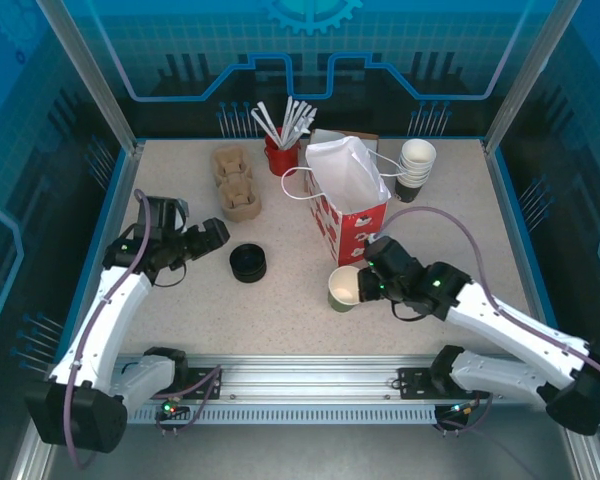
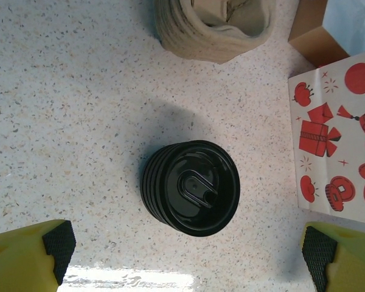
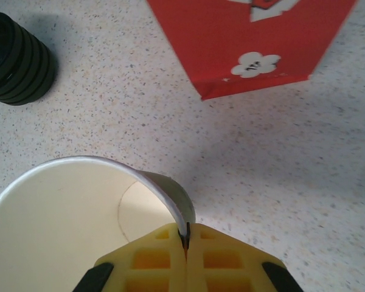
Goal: Pack the takeout coffee
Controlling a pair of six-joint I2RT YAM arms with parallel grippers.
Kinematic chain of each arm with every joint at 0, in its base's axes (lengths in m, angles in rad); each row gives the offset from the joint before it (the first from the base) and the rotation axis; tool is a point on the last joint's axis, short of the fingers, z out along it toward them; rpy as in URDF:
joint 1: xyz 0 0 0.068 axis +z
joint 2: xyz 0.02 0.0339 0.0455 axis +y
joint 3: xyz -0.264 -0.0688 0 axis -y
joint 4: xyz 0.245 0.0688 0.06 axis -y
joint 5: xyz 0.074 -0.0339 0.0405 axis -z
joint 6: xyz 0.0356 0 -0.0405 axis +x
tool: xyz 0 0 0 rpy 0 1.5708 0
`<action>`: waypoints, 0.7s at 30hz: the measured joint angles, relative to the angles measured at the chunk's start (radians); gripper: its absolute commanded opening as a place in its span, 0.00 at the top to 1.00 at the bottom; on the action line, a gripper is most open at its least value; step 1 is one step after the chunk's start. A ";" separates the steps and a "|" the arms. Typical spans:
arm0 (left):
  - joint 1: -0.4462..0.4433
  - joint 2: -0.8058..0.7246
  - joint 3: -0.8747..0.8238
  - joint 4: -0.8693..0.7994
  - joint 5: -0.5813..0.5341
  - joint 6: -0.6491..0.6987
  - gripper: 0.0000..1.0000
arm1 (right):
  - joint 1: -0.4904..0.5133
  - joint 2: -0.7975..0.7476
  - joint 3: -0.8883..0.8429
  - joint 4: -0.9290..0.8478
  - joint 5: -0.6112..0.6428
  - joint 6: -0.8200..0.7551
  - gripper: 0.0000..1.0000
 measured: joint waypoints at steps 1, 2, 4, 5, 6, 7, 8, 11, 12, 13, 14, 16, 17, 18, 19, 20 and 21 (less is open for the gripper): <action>0.000 0.005 -0.002 0.002 0.000 0.000 0.03 | 0.014 0.027 0.000 0.019 0.005 0.006 1.00; 0.000 0.008 -0.005 0.007 0.000 0.000 0.03 | 0.029 0.056 0.000 0.039 0.012 0.012 1.00; 0.000 0.011 -0.008 0.016 0.000 -0.001 0.05 | 0.049 0.102 0.002 0.061 0.017 0.021 1.00; 0.000 0.013 -0.010 0.021 0.000 -0.002 0.06 | 0.055 0.124 0.006 0.071 0.018 0.024 1.00; 0.000 0.015 -0.013 0.026 0.000 -0.003 0.06 | 0.057 0.143 0.011 0.081 0.017 0.027 1.00; 0.000 0.018 -0.017 0.031 0.000 -0.006 0.06 | 0.060 0.161 0.016 0.092 0.017 0.029 1.00; 0.000 0.023 -0.021 0.035 0.001 -0.008 0.07 | 0.061 0.177 0.023 0.103 0.017 0.030 1.00; -0.004 0.040 -0.034 0.042 0.001 -0.022 0.08 | 0.066 0.223 0.043 0.132 0.017 0.034 1.00; -0.007 0.046 -0.037 0.043 0.001 -0.025 0.09 | 0.068 0.236 0.048 0.140 0.016 0.034 1.00; -0.010 0.052 -0.041 0.046 0.001 -0.026 0.09 | 0.071 0.251 0.054 0.149 0.015 0.037 1.00; -0.014 0.057 -0.045 0.048 0.001 -0.027 0.09 | 0.073 0.266 0.060 0.154 0.014 0.037 1.00; -0.021 0.067 -0.051 0.052 0.002 -0.028 0.09 | 0.076 0.293 0.071 0.163 0.013 0.039 1.00; -0.024 0.073 -0.052 0.053 0.004 -0.030 0.09 | 0.076 0.309 0.079 0.164 0.014 0.040 1.00; -0.027 0.077 -0.052 0.055 0.005 -0.032 0.09 | 0.076 0.322 0.085 0.166 0.014 0.041 1.00; -0.031 0.084 -0.052 0.059 0.006 -0.035 0.09 | 0.076 0.338 0.095 0.166 0.014 0.041 1.00; -0.034 0.089 -0.052 0.064 0.008 -0.038 0.10 | 0.078 0.353 0.103 0.171 0.014 0.040 1.00; -0.038 0.093 -0.053 0.068 0.008 -0.043 0.10 | 0.080 0.366 0.109 0.172 0.016 0.040 1.00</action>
